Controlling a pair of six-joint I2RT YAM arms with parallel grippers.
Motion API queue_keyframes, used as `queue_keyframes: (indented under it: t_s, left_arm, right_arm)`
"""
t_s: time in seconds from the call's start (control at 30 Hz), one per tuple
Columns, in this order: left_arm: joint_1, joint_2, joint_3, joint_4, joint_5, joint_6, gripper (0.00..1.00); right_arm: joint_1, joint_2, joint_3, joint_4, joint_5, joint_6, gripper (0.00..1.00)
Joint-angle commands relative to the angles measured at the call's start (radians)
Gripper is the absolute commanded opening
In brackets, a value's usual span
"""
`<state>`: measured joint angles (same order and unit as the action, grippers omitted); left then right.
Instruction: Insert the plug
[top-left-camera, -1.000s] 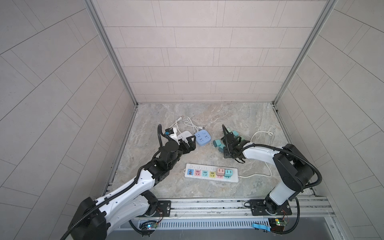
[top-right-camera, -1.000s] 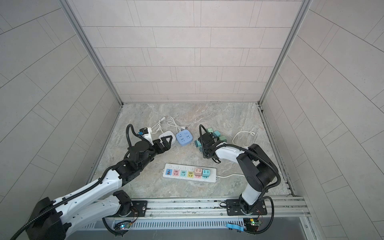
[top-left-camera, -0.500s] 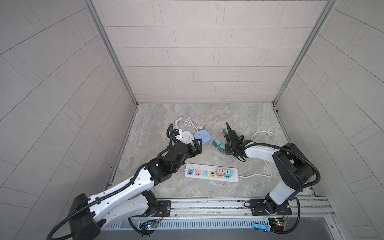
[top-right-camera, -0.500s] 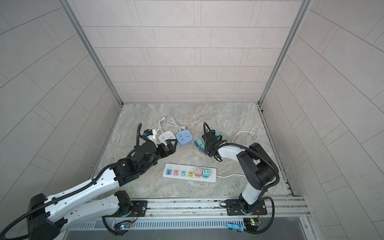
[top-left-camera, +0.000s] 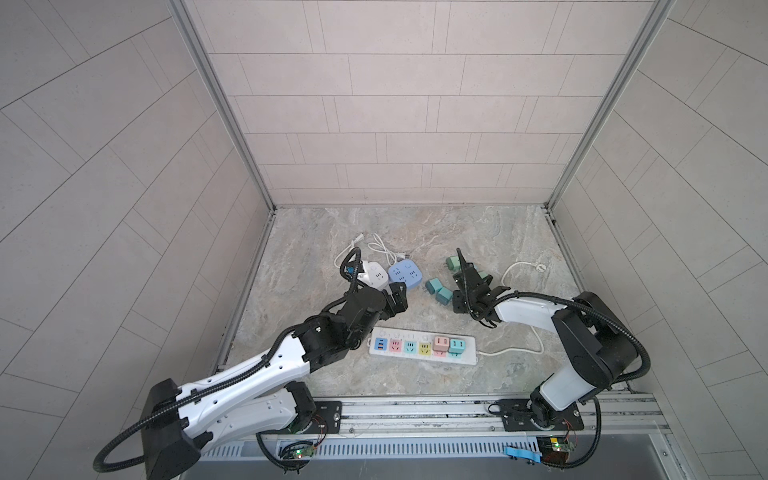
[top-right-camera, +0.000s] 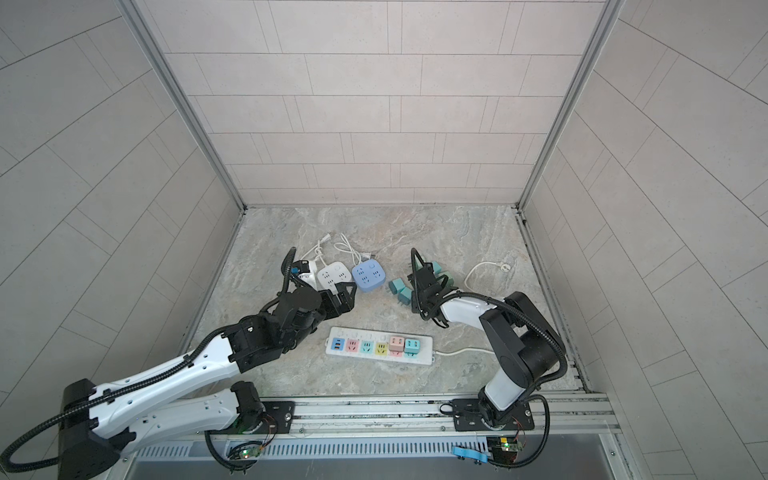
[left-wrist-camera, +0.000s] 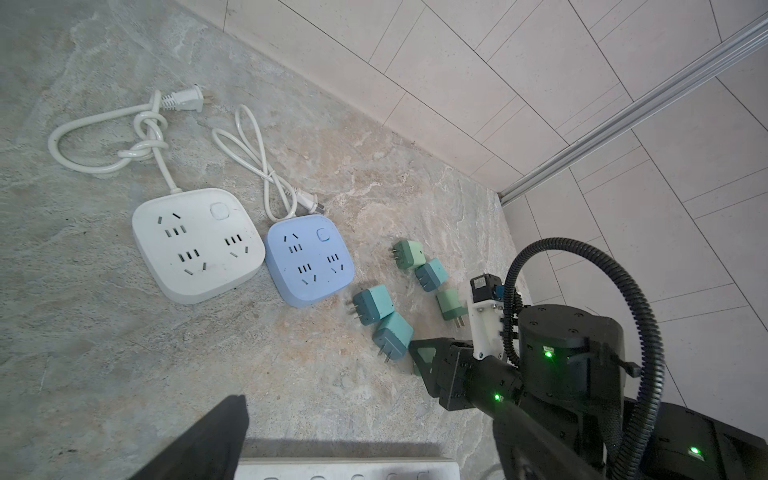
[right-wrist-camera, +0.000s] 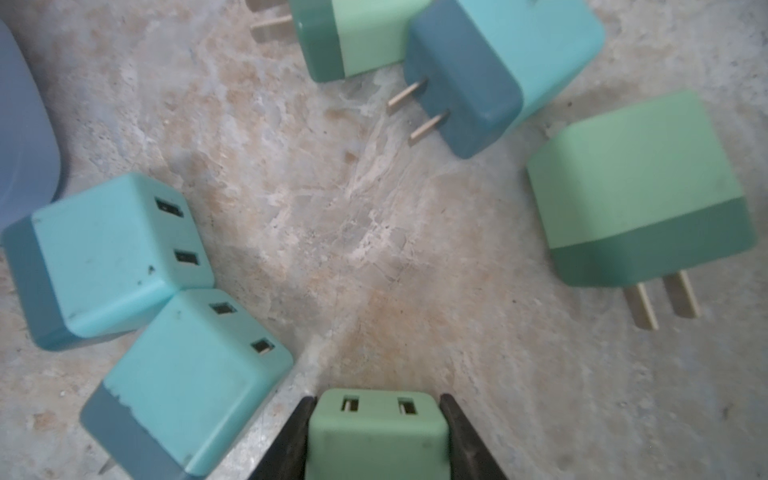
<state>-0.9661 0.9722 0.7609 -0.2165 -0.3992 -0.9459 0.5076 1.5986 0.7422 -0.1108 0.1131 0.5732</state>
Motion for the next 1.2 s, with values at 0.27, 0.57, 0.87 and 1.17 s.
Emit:
queue_keyframes:
  t_s: [0.27,0.57,0.87,1.17]
  left_arm:
    - [-0.012,-0.061,-0.038,0.104,-0.035,0.177,1.00]
    - [-0.028,-0.004,-0.079,0.193,-0.004,0.642,1.00]
    - [-0.028,-0.096,-0.070,0.173,0.308,0.836,1.00]
    - [-0.022,-0.004,0.007,0.131,0.272,0.798,0.99]
  right_arm:
    - [0.000,-0.267,-0.116,0.007,0.042,-0.002,0.26]
    - [0.092,-0.479,-0.237,0.238,0.064,-0.185,0.21]
    - [0.253,-0.624,-0.406,0.583,0.016,-0.516,0.12]
    - [0.325,-0.627,-0.413,0.619,-0.049,-0.709,0.08]
